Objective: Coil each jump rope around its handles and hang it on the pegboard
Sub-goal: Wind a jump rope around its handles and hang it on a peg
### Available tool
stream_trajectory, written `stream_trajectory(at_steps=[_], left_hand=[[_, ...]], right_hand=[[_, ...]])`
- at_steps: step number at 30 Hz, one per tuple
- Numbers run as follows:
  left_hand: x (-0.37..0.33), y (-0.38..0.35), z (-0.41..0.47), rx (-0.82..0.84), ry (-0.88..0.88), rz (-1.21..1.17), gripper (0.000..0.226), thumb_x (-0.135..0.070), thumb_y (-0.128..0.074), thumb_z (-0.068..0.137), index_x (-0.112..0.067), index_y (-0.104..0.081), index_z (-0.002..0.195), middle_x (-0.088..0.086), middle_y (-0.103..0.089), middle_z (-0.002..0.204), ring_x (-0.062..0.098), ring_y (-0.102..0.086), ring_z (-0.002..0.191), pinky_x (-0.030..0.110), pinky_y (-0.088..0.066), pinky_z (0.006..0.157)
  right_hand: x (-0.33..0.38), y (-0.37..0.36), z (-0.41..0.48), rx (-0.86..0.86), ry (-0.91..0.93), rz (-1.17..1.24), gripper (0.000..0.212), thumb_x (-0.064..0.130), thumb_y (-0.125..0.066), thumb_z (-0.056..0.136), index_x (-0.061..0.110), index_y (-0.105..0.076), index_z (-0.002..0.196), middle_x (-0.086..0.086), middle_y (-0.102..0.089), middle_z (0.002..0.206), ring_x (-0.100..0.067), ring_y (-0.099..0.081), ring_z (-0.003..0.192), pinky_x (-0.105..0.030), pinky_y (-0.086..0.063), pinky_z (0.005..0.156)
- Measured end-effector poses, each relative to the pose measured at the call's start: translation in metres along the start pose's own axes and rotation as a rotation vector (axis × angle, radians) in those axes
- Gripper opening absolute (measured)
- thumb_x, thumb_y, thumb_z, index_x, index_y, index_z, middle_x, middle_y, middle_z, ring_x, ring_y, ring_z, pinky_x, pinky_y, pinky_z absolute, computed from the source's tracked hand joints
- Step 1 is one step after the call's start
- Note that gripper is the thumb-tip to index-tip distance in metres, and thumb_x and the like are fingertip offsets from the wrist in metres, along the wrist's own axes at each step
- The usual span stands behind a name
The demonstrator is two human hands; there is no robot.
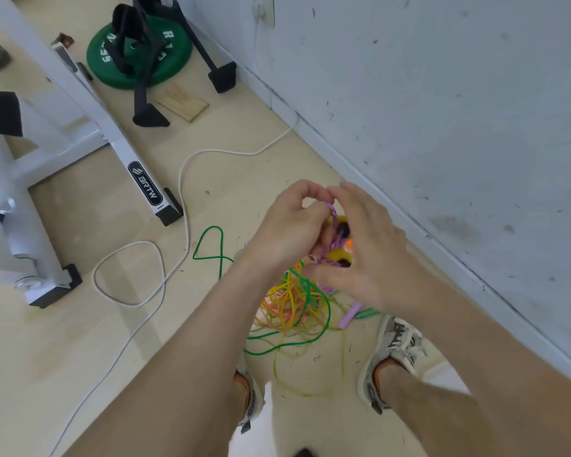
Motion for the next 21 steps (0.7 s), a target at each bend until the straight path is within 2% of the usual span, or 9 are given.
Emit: stream_trajectory(at_steps=[1,3,5,7,10,12,16,19,21], left_hand=[[0.0,-0.001,0.001,0.0,0.004,-0.019,0.022,0.002,-0.04,0.084,-0.011,-0.055,0.09,0.004,-0.051,0.047,0.017,-0.042,0.04,0.022,-0.034,0.043],[-0.002,-0.001,0.001,-0.021,-0.002,-0.136,0.022,0.002,-0.038,0.085,-0.011,-0.056,0.088,0.005,-0.047,0.046,0.018,-0.036,0.041,0.022,-0.03,0.043],[-0.005,0.0,0.0,0.0,-0.012,-0.305,0.024,0.004,-0.037,0.085,-0.01,-0.057,0.085,0.005,-0.04,0.047,0.018,-0.027,0.045,0.022,-0.024,0.042],[-0.009,-0.003,-0.006,0.062,-0.033,-0.387,0.026,0.004,-0.036,0.084,-0.008,-0.059,0.083,0.005,-0.036,0.047,0.018,-0.024,0.047,0.022,-0.024,0.043],[-0.016,-0.003,-0.016,0.12,-0.09,-0.343,0.026,0.004,-0.038,0.084,-0.006,-0.061,0.084,0.007,-0.043,0.049,0.016,-0.035,0.047,0.024,-0.028,0.048],[-0.024,-0.001,-0.025,0.11,-0.191,-0.202,0.023,0.002,-0.043,0.083,-0.007,-0.065,0.083,0.01,-0.053,0.054,0.017,-0.048,0.052,0.022,-0.039,0.054],[-0.046,-0.002,-0.054,0.092,-0.327,-0.086,0.025,0.01,-0.048,0.085,-0.006,-0.067,0.085,0.004,-0.065,0.065,0.013,-0.061,0.065,0.019,-0.049,0.065],[-0.068,-0.009,-0.077,0.113,-0.377,-0.109,0.027,0.013,-0.044,0.089,-0.004,-0.064,0.094,0.009,-0.064,0.065,0.016,-0.061,0.063,0.029,-0.051,0.067],[-0.09,-0.012,-0.097,0.085,-0.424,-0.137,0.029,0.012,-0.043,0.09,-0.007,-0.061,0.102,0.008,-0.061,0.063,0.016,-0.06,0.062,0.033,-0.052,0.069]], right_hand=[[-0.001,-0.005,0.0,-0.035,0.01,-0.042,0.109,0.067,-0.071,0.062,0.034,-0.018,0.151,0.008,-0.013,0.159,-0.015,-0.017,0.145,-0.046,-0.026,0.112],[-0.005,-0.011,-0.001,-0.123,0.02,0.001,0.101,0.061,-0.073,0.065,0.033,-0.024,0.148,0.007,-0.024,0.152,-0.016,-0.03,0.14,-0.05,-0.035,0.107],[-0.007,-0.01,0.0,-0.161,0.003,0.179,0.084,0.055,-0.07,0.064,0.036,-0.033,0.137,0.009,-0.041,0.135,-0.014,-0.05,0.122,-0.05,-0.047,0.095],[-0.006,-0.004,0.001,-0.18,0.003,0.228,0.07,0.043,-0.066,0.065,0.038,-0.038,0.128,0.009,-0.055,0.118,-0.015,-0.061,0.097,-0.045,-0.052,0.082],[-0.007,0.008,-0.001,-0.173,-0.066,0.229,0.049,0.031,-0.07,0.073,0.034,-0.046,0.116,0.009,-0.065,0.089,-0.01,-0.06,0.074,-0.039,-0.052,0.072],[-0.006,0.014,-0.007,-0.197,-0.115,0.237,0.031,0.037,-0.07,0.082,0.029,-0.053,0.106,0.008,-0.065,0.078,-0.01,-0.06,0.07,-0.039,-0.051,0.071],[0.012,0.027,-0.024,-0.355,-0.115,0.154,0.04,0.055,-0.06,0.083,0.022,-0.05,0.103,0.007,-0.064,0.08,-0.019,-0.064,0.073,-0.041,-0.051,0.065],[0.03,0.048,-0.033,-0.458,-0.033,-0.11,0.058,0.067,-0.036,0.082,0.022,-0.043,0.118,0.003,-0.064,0.09,-0.026,-0.062,0.081,-0.037,-0.044,0.059],[0.044,0.069,-0.048,-0.519,0.035,-0.254,0.055,0.063,-0.03,0.089,0.02,-0.044,0.12,-0.002,-0.062,0.088,-0.03,-0.057,0.082,-0.038,-0.042,0.06]])
Point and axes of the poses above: each hand's wrist, its own z-axis towards the middle knuckle, its own y-axis out of the back of the hand, x = y × z, the point moved 1 cm from there along z, towards the middle knuckle
